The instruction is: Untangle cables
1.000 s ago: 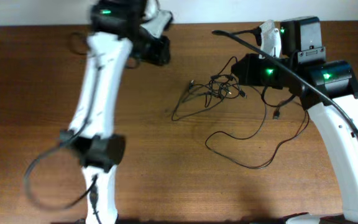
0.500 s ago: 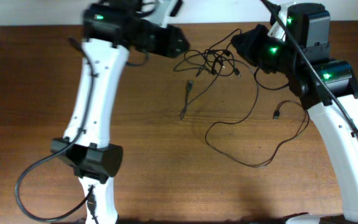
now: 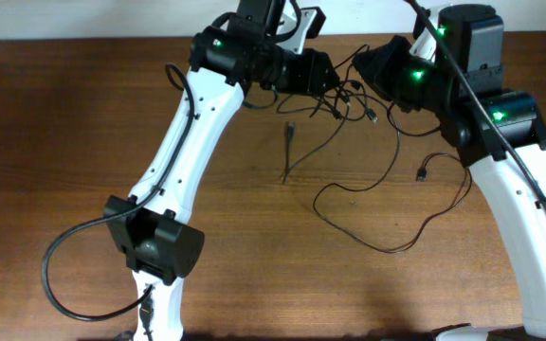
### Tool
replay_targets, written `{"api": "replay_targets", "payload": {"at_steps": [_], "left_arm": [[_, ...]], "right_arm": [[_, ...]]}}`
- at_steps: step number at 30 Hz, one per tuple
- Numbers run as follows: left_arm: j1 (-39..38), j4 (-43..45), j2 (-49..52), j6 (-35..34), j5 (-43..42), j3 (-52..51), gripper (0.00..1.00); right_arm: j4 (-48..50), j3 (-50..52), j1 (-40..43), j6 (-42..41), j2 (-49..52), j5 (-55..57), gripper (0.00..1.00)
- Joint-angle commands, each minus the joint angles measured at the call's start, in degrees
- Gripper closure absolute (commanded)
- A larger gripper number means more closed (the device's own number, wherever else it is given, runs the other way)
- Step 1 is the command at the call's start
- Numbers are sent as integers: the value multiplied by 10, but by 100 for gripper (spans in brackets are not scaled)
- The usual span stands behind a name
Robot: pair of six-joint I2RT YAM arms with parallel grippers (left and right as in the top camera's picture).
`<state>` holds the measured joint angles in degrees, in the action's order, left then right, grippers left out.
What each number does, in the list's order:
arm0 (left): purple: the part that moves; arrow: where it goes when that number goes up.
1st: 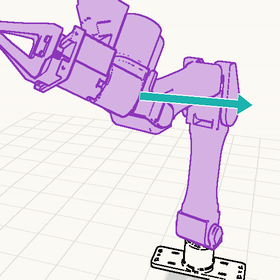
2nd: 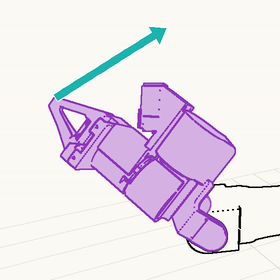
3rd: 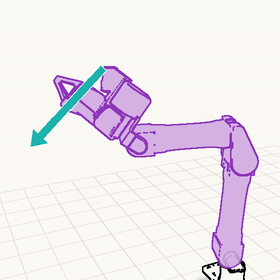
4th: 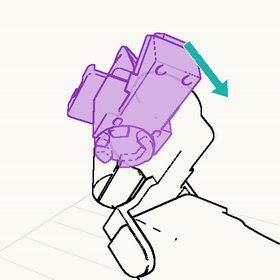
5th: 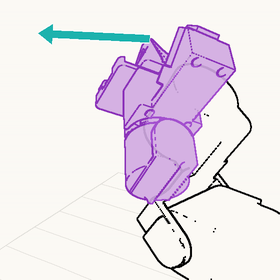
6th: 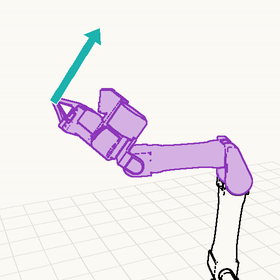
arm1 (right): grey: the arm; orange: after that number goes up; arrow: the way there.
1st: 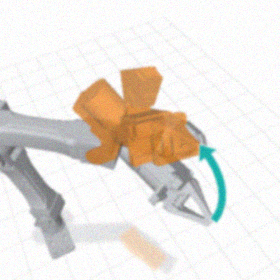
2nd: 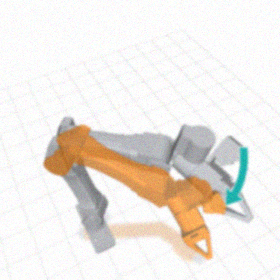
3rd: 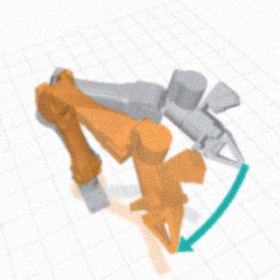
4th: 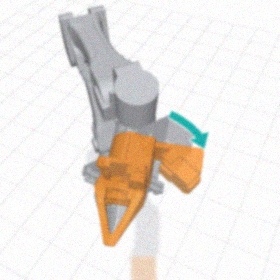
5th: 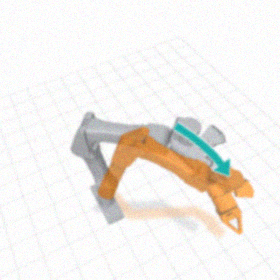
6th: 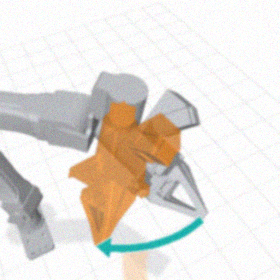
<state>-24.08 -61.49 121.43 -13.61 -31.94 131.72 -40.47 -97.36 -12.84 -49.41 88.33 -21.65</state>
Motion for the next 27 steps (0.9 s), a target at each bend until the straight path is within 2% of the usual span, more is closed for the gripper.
{"api": "replay_targets", "payload": {"at_steps": [1,5,7,12,17,23,27], "left_arm": [[-12,2,16,-18,3,-7,49],[-12,6,32,-18,27,-7,93],[-10,6,37,-21,64,-7,100],[2,6,37,-22,147,-7,100],[34,-4,31,-17,154,-6,100],[76,-40,-15,47,153,-6,100],[89,-61,-59,95,152,-6,100]], "right_arm": [[2,0,-4,1,2,-4,96],[-5,0,-3,12,2,-6,96],[-10,0,-3,18,2,-8,96],[-44,0,-2,56,2,-3,96],[-127,0,-2,96,2,85,96],[-250,0,-2,152,14,204,96],[-287,0,-2,176,36,209,96]]}}
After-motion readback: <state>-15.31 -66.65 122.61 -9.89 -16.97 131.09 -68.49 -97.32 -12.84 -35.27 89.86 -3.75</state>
